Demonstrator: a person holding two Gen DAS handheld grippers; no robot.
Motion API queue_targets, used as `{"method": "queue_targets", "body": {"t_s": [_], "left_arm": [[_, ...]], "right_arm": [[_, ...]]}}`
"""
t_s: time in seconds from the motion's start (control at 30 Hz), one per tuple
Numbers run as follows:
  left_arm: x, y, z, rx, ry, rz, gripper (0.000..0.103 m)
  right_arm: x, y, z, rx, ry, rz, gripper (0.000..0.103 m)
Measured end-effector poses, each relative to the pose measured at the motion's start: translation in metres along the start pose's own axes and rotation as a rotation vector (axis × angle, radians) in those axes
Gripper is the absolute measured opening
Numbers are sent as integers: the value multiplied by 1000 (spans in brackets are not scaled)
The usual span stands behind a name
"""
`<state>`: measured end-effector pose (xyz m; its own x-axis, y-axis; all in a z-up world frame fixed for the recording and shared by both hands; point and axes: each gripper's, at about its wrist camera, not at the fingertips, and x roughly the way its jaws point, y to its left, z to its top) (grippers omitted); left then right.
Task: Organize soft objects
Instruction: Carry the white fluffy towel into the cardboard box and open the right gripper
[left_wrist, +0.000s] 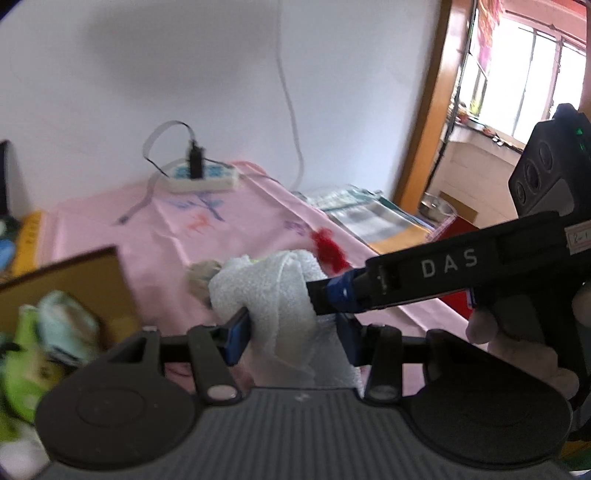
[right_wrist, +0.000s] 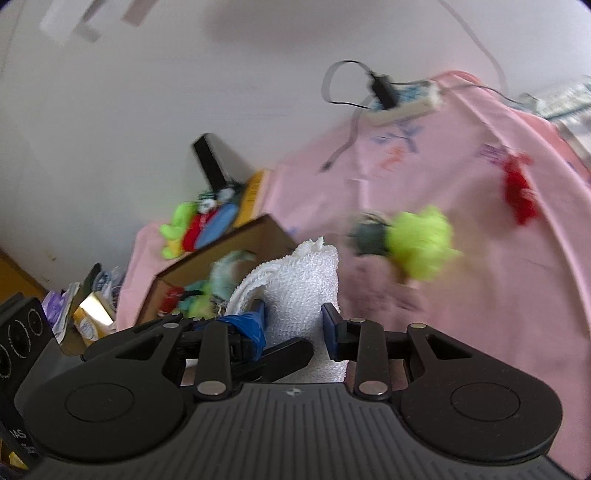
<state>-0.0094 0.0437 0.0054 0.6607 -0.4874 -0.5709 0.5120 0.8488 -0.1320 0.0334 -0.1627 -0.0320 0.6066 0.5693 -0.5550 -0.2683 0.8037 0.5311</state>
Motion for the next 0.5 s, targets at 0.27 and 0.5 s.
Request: {"method": "queue_targets", "body": {"t_s": [0.27, 0.5], "left_arm": [[-42, 51, 6, 18, -63, 99, 45], [-49, 90, 0, 36, -45, 168, 45]], "right_arm": [[41, 60, 10, -101, -28, 65, 16], [82, 89, 11, -148, -3, 69, 16]]}}
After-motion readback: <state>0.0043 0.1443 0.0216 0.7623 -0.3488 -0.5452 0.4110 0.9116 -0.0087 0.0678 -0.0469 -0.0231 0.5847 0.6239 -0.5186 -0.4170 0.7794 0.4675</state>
